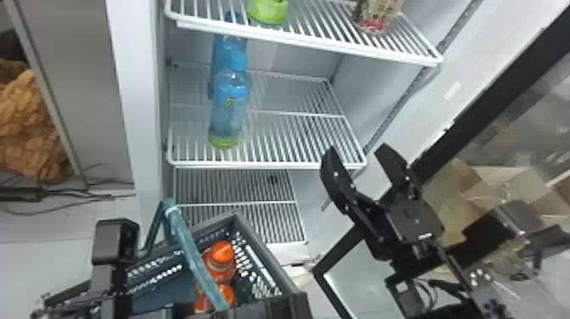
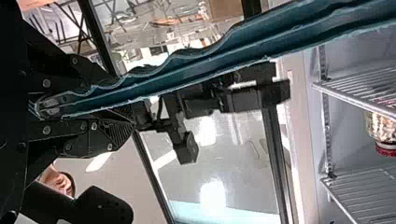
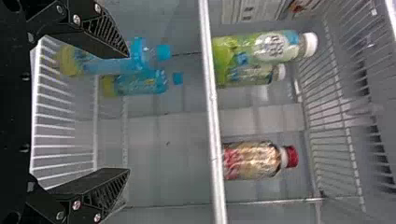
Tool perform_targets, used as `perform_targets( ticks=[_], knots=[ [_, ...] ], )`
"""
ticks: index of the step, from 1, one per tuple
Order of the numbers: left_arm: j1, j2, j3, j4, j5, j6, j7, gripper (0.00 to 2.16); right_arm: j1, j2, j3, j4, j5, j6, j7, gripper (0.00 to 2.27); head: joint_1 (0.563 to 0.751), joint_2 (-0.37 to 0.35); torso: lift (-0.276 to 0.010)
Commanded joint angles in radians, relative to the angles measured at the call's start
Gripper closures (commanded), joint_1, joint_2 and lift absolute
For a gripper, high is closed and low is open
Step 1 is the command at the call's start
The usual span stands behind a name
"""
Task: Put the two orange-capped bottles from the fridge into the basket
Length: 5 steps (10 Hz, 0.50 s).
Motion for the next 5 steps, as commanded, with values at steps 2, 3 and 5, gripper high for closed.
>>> perform_targets(
  ticks=[2,3,5],
  knots=[
    [0.0,-0.001,0.0,0.0,-0.002,0.003,0.0,1.16,-0.008,0.0,-0.001,0.049,0.014,-0.028,0.001,0.2,0.695,-0.35,-0.235],
    [0.0,-0.001,-0.002,0.0,-0.002,0.003,0.0,1.16,-0.005,0.002,0.003,0.049,0.012,-0.031,0.001,0.2,0.695,-0.35,-0.235],
    [0.0,-0.001,0.0,0.0,-0.002,0.003,0.0,1.16,-0.008,0.002,0.003,0.052,0.01,-0.033,0.004,0.2,0.695,-0.35,-0.235]
  ],
)
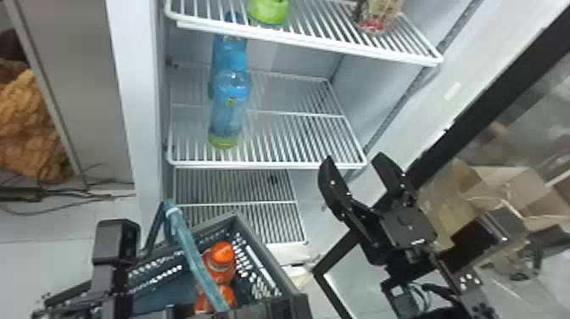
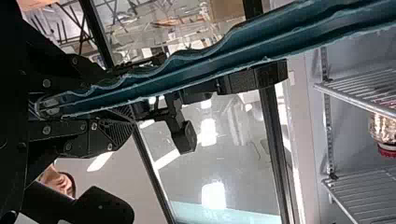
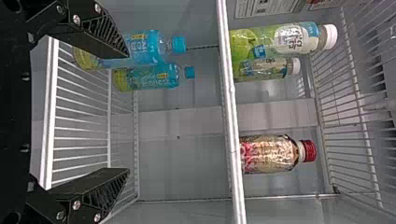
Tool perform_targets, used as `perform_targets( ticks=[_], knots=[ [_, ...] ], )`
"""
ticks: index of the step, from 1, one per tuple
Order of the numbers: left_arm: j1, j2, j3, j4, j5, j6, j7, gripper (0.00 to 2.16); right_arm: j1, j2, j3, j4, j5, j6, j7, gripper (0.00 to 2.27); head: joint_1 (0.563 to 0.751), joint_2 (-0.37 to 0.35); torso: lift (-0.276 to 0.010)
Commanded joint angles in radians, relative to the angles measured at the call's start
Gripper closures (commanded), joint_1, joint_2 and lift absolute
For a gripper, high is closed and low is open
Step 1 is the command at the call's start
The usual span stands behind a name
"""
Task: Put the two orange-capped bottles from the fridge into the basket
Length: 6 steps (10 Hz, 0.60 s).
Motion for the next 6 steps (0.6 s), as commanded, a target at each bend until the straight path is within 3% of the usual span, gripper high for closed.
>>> perform_targets(
  ticks=[1,6],
  knots=[
    [0.0,0.0,0.0,0.0,0.002,-0.003,0.0,1.16,0.0,0.0,0.0,0.009,-0.006,-0.011,0.002,0.2,0.695,-0.35,-0.235],
    [0.002,-0.003,0.002,0.0,0.004,-0.003,0.0,1.16,-0.005,-0.001,0.0,0.021,-0.014,-0.034,0.006,0.2,0.695,-0.35,-0.235]
  ],
)
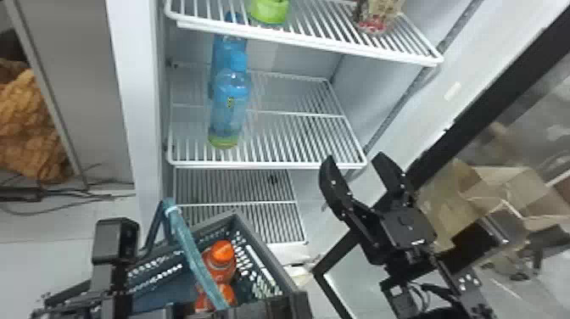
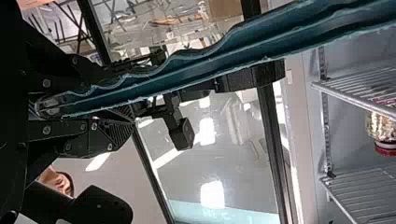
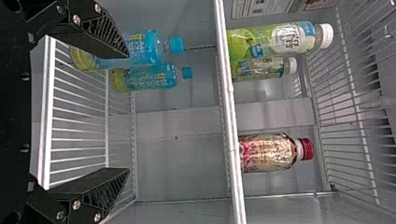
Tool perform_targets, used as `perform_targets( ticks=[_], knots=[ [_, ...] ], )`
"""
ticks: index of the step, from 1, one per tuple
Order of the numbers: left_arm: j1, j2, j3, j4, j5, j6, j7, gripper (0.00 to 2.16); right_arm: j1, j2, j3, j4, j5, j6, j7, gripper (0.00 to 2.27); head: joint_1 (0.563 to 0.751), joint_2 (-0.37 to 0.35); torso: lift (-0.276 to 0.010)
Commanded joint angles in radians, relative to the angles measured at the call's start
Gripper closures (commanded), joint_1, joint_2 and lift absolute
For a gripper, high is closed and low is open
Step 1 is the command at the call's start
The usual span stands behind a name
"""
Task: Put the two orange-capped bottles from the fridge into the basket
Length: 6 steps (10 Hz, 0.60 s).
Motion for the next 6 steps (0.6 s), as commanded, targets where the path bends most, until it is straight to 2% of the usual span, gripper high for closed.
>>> perform_targets(
  ticks=[1,6],
  knots=[
    [0.002,0.0,0.0,0.0,0.0,0.0,0.0,1.16,-0.002,0.0,0.0,0.003,-0.003,-0.004,0.0,0.2,0.695,-0.35,-0.235],
    [0.0,0.0,-0.002,0.0,0.0,0.0,0.0,1.16,-0.012,-0.003,0.002,0.023,-0.013,-0.016,0.005,0.2,0.695,-0.35,-0.235]
  ],
)
